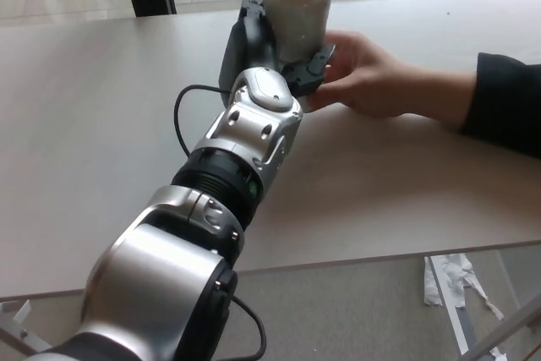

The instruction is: Pick up a bottle and hand it

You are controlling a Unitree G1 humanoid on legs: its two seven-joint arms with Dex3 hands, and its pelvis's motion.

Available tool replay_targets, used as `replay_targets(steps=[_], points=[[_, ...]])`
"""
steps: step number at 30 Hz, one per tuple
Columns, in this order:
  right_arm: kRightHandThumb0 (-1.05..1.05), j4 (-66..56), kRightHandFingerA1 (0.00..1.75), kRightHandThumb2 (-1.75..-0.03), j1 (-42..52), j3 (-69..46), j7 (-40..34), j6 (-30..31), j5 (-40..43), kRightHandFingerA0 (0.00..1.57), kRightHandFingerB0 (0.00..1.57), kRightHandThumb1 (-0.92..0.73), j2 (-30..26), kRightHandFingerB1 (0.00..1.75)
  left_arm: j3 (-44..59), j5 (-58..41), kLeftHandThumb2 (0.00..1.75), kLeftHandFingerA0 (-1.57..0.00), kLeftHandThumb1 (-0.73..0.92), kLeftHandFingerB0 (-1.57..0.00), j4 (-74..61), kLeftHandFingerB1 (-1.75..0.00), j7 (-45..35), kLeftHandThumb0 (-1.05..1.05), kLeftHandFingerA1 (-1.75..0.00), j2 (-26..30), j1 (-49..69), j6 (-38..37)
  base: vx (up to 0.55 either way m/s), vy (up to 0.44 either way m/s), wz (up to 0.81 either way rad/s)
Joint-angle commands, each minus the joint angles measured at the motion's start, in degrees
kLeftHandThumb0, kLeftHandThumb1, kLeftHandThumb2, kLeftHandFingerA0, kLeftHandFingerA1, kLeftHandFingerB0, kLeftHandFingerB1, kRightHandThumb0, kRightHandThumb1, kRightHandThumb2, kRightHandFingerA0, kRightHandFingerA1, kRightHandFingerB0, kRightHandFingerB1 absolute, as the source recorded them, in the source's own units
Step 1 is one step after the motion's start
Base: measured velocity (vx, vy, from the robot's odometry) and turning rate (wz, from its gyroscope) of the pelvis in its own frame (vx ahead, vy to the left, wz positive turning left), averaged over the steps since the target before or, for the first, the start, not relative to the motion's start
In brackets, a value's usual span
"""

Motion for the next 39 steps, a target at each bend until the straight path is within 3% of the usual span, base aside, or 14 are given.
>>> replay_targets(steps=[1, 4, 9, 10, 12, 16, 17, 20, 23, 25, 26, 30, 31, 39], points=[[-0.58, -2.8, 1.15, -0.83, -2.4, 2.6, 5.0, -3.4, -0.2, 0.95, 0.35, -0.42, 2.7, 0.51, -4.2, -1.3, 0.83, -0.07, 0.51, 0.0, -8.6, 0.0, -12.9, -0.88, -0.33, -8.0, 5.2, 4.8, 0.0, 0.0, 0.0], [-0.56, -2.6, 1.36, -0.58, -2.4, 2.5, 5.1, -3.6, -0.3, 0.9, 0.43, -0.52, 2.1, 0.4, -4.6, -2.5, 0.85, -0.09, 0.52, 0.0, -13.1, 0.0, -15.1, -0.91, -0.08, -5.6, 7.6, 5.7, 0.0, 0.0, 0.0], [-0.66, -1.7, 1.31, -0.83, -2.5, 1.9, 5.1, -3.8, -0.2, 1.13, 0.38, -0.42, 1.2, 0.53, -5.9, -4.0, 0.87, 0.0, 0.57, 0.0, -30.0, 0.0, -22.5, -0.96, 0.0, 5.6, 15.5, 10.6, 0.0, 0.0, 0.0], [-0.54, -1.3, 1.38, -0.57, -2.6, 1.8, 4.9, -4.4, -0.2, 1.0, 0.42, -0.53, 1.3, 0.39, -5.3, -5.0, 0.88, -0.12, 0.57, 0.0, -35.9, 0.0, -24.3, -0.93, -0.48, 9.0, 18.2, 13.1, 0.0, 0.0, 0.0], [-0.56, -1.5, 1.18, -0.85, -1.7, 1.5, 5.1, -4.4, 0.0, 1.02, 0.32, -0.39, 1.2, 0.51, -4.1, -6.5, 0.88, -0.1, 0.56, 0.0, -44.6, 0.0, -26.8, -0.95, -0.42, 14.1, 23.0, 15.1, 0.0, 0.0, 0.0], [-0.54, -1.4, 1.44, -0.57, -0.9, 1.4, 5.7, -4.4, 0.0, 0.98, 0.4, -0.55, 0.7, 0.39, -2.1, -7.5, 0.93, -0.05, 0.57, 0.0, -59.6, -0.05, -33.0, -0.95, -0.41, 26.0, 30.1, 18.8, 0.0, 0.0, 0.0], [-0.64, -1.3, 1.28, -0.83, -0.8, 1.4, 5.8, -4.3, -0.1, 1.0, 0.34, -0.41, 0.5, 0.51, -1.0, -8.5, 0.92, -0.04, 0.56, 0.0, -62.2, -0.05, -34.4, -0.95, -0.42, 28.1, 31.5, 19.1, 0.0, 0.0, 0.0], [-0.57, -1.2, 1.38, -0.58, -0.1, 1.1, 5.2, -3.8, -0.2, 0.95, 0.41, -0.52, 0.1, 0.39, 7.7, -15.6, 0.87, 0.0, 0.54, 0.0, -71.9, -0.05, -38.7, -0.94, -0.16, 35.3, 37.9, 20.8, 0.0, 0.0, 0.0], [-0.62, -1.2, 1.21, -0.85, 0.4, 0.9, 5.2, -4.0, -0.2, 0.97, 0.31, -0.42, -0.2, 0.5, 11.0, -17.4, 0.86, 0.0, 0.56, 0.0, -76.4, 0.0, -39.9, -1.02, -0.12, 38.9, 40.7, 21.6, 0.0, 0.0, 0.0], [-0.57, 0.1, 1.07, -0.56, 0.4, 0.6, 5.1, -5.3, -0.3, 0.77, 0.42, -0.55, -0.6, 0.39, 19.9, -19.7, 0.84, 0.0, 0.54, 0.0, -82.3, 0.0, -42.4, -0.97, -0.17, 44.7, 45.9, 20.7, 0.0, 0.0, 0.0], [-0.6, 0.3, 1.12, -0.84, 0.5, 0.3, 4.9, -5.4, -0.1, 0.92, 0.35, -0.42, -0.7, 0.52, 23.2, -20.5, 0.89, 0.0, 0.57, 0.0, -83.3, 0.0, -42.8, -1.01, -0.15, 45.8, 47.2, 20.0, 0.0, 0.0, 0.0], [-0.59, 0.9, 1.35, -0.6, 0.8, -0.5, 5.1, -4.4, 0.3, 1.01, 0.4, -0.53, -1.4, 0.42, 35.0, -25.5, 0.87, 0.0, 0.55, 0.0, -85.5, 0.0, -45.0, -0.96, -0.18, 49.5, 52.4, 19.7, 0.0, 0.0, 0.0], [-0.54, 0.2, 0.91, -0.57, 1.4, -0.5, 5.1, -4.2, 0.3, 0.61, 0.4, -0.56, -1.5, 0.39, 42.4, -25.7, 0.88, 0.0, 0.55, 0.0, -86.0, -0.01, -45.6, -0.95, -0.24, 50.7, 56.1, 19.2, 0.0, 0.0, 0.0], [-0.55, 1.4, 1.1, -0.57, 2.6, -2.9, 5.0, -4.7, 1.8, 0.76, 0.41, -0.56, -2.3, 0.4, 69.5, -26.2, 0.92, -0.47, 0.49, 0.0, -73.1, -0.28, -46.1, -0.83, -0.82, 53.0, 70.6, 10.4, 0.0, 0.0, 0.0]])
